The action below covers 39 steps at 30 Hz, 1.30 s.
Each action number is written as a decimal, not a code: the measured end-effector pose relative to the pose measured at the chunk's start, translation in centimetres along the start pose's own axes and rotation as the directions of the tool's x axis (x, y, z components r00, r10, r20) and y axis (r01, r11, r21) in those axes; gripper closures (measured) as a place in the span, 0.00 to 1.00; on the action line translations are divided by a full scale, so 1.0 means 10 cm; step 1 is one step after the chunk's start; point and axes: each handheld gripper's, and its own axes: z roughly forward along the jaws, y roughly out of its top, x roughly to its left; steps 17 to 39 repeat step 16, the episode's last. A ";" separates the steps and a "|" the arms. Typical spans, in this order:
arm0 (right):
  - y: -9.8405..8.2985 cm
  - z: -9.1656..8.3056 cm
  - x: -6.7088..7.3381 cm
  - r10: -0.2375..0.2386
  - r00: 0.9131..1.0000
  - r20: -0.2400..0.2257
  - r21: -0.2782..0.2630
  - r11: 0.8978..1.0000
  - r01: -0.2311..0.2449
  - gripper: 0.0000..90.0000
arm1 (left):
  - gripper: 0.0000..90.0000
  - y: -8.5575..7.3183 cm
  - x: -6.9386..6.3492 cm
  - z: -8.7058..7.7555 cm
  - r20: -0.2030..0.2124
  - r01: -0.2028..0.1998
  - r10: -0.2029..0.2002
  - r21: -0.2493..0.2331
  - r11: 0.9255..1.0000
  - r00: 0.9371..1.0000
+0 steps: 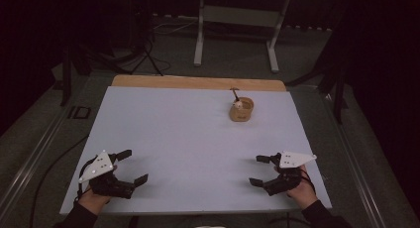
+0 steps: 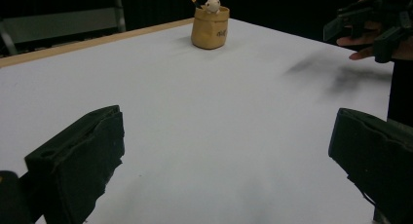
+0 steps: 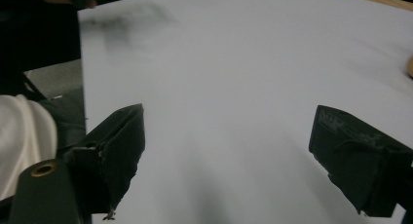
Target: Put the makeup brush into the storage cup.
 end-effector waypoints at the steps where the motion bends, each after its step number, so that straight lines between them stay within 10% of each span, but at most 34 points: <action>1: 0.00 0.01 0.01 -0.009 1.000 -0.004 -0.001 1.000 0.009 0.15 | 0.00 0.00 0.00 0.00 0.000 0.000 0.000 0.000 1.000 1.000; 39: -0.06 0.08 0.01 0.002 0.998 -0.055 0.020 1.000 -0.001 0.15 | 0.00 -0.01 0.00 0.00 -0.002 -0.003 0.003 0.004 1.000 1.000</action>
